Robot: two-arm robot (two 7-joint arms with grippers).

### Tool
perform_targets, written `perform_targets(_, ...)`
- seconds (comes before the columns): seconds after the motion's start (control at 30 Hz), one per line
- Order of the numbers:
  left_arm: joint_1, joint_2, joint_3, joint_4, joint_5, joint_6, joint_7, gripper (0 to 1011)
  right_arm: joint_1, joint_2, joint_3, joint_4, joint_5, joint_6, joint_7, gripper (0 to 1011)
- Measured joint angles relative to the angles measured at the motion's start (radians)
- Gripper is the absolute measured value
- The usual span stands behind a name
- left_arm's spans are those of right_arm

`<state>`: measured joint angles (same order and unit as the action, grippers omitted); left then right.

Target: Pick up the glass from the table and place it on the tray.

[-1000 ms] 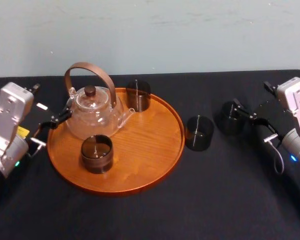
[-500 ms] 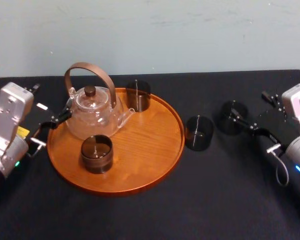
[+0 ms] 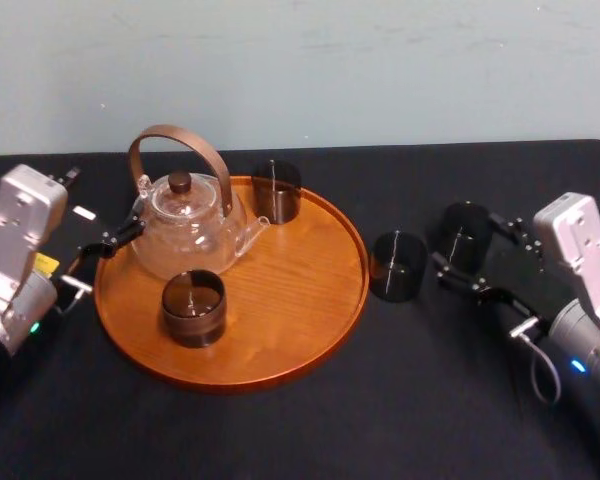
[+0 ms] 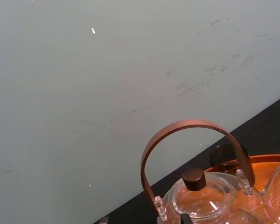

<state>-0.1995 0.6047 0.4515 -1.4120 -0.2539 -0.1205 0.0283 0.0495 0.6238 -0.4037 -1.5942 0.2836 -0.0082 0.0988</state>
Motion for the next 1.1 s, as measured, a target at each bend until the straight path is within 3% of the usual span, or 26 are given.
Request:
perform_targets(0.5,0.0,0.0,0.0,0.0,0.0,0.0,0.0,1001,0.013,-0.06,-0.017,0.024,-0.017,0.036,0.062,1002)
perform_targets(1.1,0.0,0.0,0.0,0.0,0.0,0.0,0.0,1002,0.057,-0.128,-0.008,0.12,-0.011,0.061,0.15,1002)
